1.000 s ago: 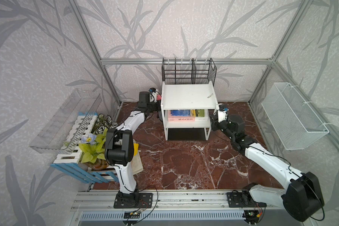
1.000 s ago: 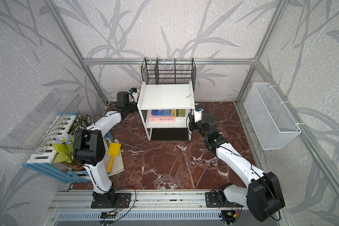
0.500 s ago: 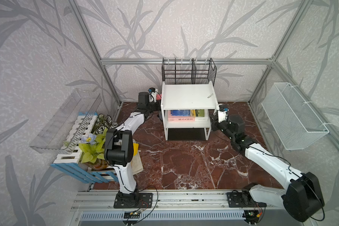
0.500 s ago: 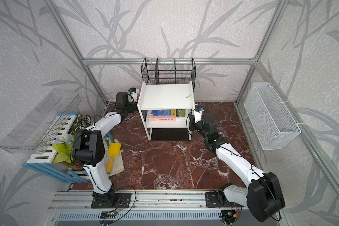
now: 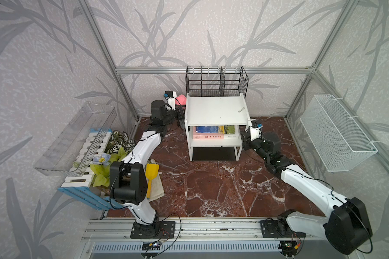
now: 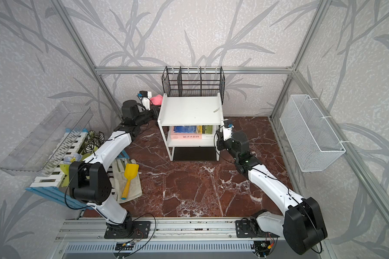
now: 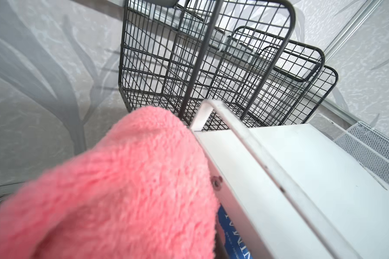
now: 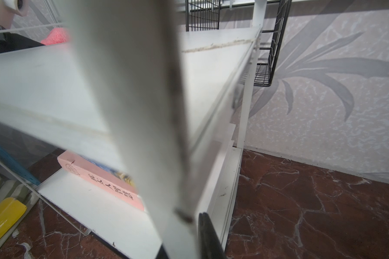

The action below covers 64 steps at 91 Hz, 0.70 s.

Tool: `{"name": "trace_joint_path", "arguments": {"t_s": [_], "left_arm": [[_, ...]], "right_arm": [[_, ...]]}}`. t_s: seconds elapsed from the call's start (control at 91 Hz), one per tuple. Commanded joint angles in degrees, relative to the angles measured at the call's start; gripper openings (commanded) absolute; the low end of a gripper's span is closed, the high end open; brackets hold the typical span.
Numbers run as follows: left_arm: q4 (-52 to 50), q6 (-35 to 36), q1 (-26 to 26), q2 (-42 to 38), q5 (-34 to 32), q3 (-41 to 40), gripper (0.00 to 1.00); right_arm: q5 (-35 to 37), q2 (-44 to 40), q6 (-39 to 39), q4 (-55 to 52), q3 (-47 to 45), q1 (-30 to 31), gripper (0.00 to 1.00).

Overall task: Wipe the bookshelf clean with a cloth
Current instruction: Wipe the dust from the shelf.

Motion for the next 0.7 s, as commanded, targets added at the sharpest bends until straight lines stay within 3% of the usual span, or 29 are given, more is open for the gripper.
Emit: {"name": "trace_joint_path", "arguments": {"t_s": [0.0,0.187,0.374,0.693], "left_arm": [[3.2,-0.1,-0.2,3.0,1.4,0.8,0.00],[2.1,2.6,-0.2,-2.4,-0.1,8.3,0.00],[3.9,4.7,-0.2,-6.1,-4.6,3.0,0.00],[6.3,-1.4,-0.2,6.7,1.8,-5.4,0.00]], "right_arm": [[4.1,2.2,13.9,-6.4,-1.4,-1.7,0.00],[4.3,2.0,14.1,-6.1,-1.4,-1.7,0.00],[4.3,1.7,14.4,-6.0,-1.9,-1.7,0.00],[4.3,1.5,14.5,-6.6,-2.1,-1.7,0.00]]}}
